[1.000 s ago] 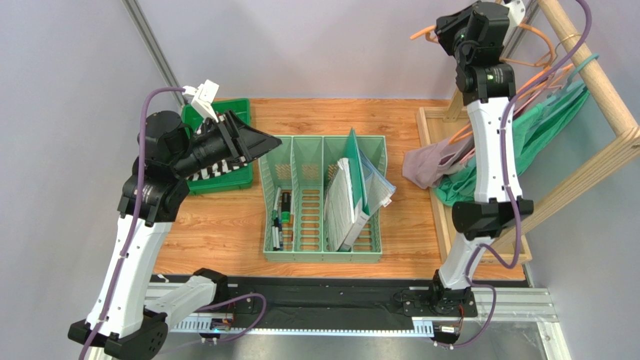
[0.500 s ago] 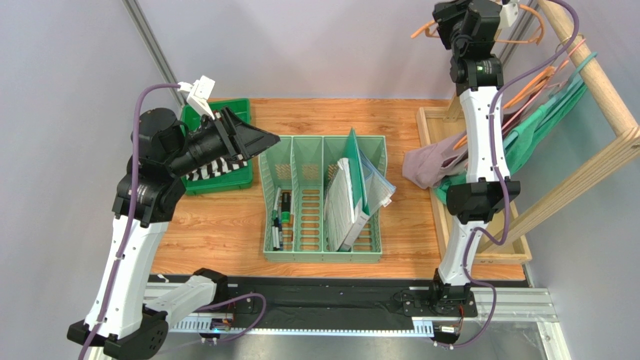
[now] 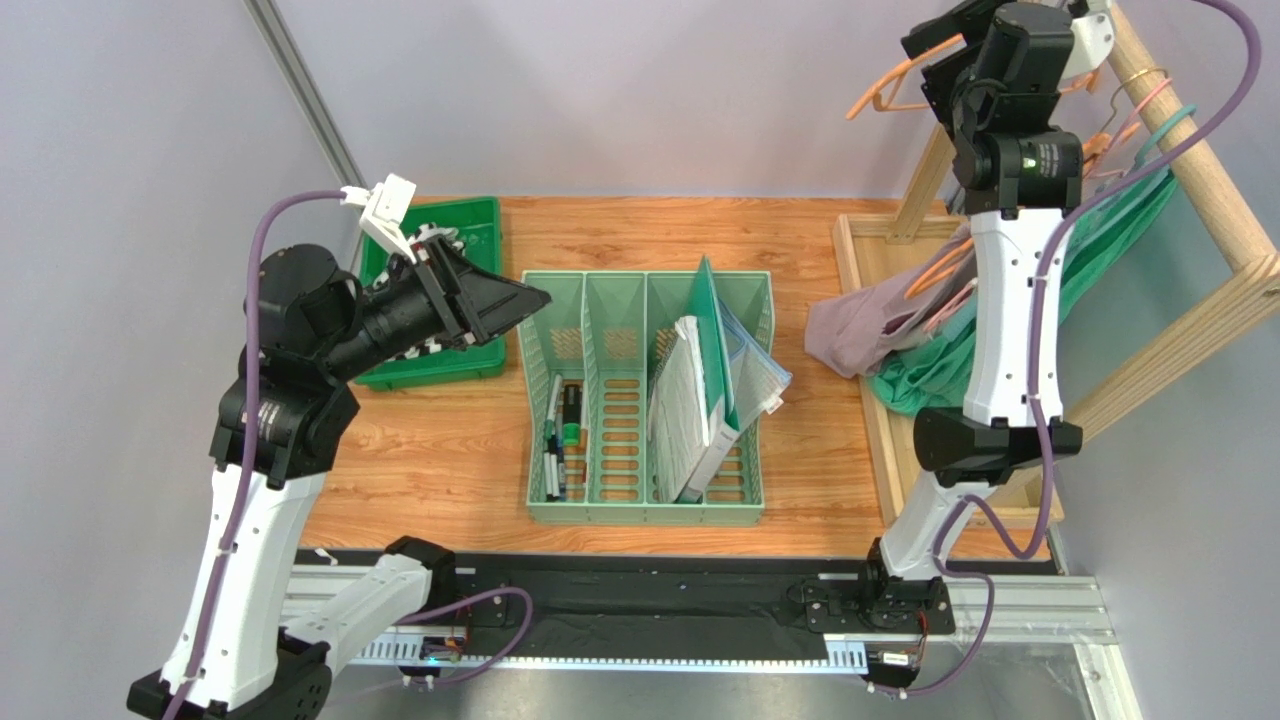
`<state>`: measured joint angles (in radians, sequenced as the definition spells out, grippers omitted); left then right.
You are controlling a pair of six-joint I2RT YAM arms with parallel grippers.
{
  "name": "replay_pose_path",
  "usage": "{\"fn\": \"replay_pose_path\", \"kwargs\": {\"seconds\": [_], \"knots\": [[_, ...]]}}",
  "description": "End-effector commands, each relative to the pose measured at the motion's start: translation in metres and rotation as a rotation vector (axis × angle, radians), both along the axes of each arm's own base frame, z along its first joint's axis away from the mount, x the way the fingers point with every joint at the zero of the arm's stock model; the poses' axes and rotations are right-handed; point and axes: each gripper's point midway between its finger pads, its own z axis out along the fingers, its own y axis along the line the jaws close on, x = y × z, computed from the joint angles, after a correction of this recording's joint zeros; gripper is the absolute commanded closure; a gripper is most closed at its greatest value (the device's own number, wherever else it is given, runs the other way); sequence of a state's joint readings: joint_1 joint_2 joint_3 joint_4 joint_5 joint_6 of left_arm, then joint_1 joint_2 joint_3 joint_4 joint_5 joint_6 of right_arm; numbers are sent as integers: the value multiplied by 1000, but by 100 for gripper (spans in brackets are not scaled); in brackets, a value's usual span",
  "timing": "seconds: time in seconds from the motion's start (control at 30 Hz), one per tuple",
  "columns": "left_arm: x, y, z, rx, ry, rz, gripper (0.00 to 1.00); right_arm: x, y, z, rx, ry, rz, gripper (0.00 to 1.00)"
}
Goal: Remove the tank top from the hanger
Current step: Place the hanger at the clothesline, then pick up the hanger from the clothesline.
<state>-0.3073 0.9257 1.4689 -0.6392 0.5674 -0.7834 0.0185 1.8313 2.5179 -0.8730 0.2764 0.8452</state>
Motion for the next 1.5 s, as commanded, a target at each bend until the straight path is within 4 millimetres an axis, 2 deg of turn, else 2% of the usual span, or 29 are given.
{"fn": "replay_pose_path", "kwargs": {"seconds": [0.0,0.03,0.13,0.23,0.27,0.33,0.37,0.47,0.5,0.6,0.63,0.73,0.87,1.0,1.03,1.07,1.2,1.37,1.4,1.47], "knots": [[-9,2,-3,-4,-13,-6,47,-36,-9,2,-91,56,-6,3],[-9,2,-3,-5,-12,-4,47,-38,-6,1,-111,64,15,3],[-13,2,-3,-8,-12,-13,47,-57,16,16,-147,35,130,3],[-14,-1,1,-15,-16,-33,47,-88,35,18,-171,58,243,0],[-15,-2,4,-19,-23,-43,47,-109,41,30,-175,28,282,0],[-14,-4,6,-27,-22,-57,47,-130,45,27,-181,45,311,0],[-14,-6,6,-32,-16,-65,47,-153,43,31,-202,30,312,0],[-14,-11,8,-41,-16,-88,47,-186,37,21,-273,61,309,0],[-15,-13,9,-43,-18,-94,47,-209,32,29,-296,34,289,0],[-18,-23,11,-45,-18,-129,47,-239,18,23,-355,77,238,11],[-23,-30,12,-46,-14,-156,47,-247,14,14,-365,123,229,18],[-30,-41,15,-50,-25,-196,47,-265,-2,3,-404,189,165,30],[-35,-53,13,-47,-23,-258,47,-275,-22,-10,-432,271,71,34],[-36,-55,7,-8,-45,-291,47,-266,-28,-20,-426,319,40,28],[-34,-57,-2,22,-8,-297,47,-266,-29,-24,-419,341,35,25],[-39,-57,4,38,-45,-329,47,-260,-29,-25,-408,354,32,23],[-40,-60,-8,77,-33,-371,47,-256,-38,-42,-399,425,-22,19],[-41,-61,-14,106,-24,-387,47,-251,-53,-56,-384,467,-123,22],[-44,-62,-14,113,-39,-401,47,-250,-55,-64,-383,493,-136,24],[-47,-61,-14,131,-45,-400,47,-253,-59,-65,-386,493,-163,31]]}}
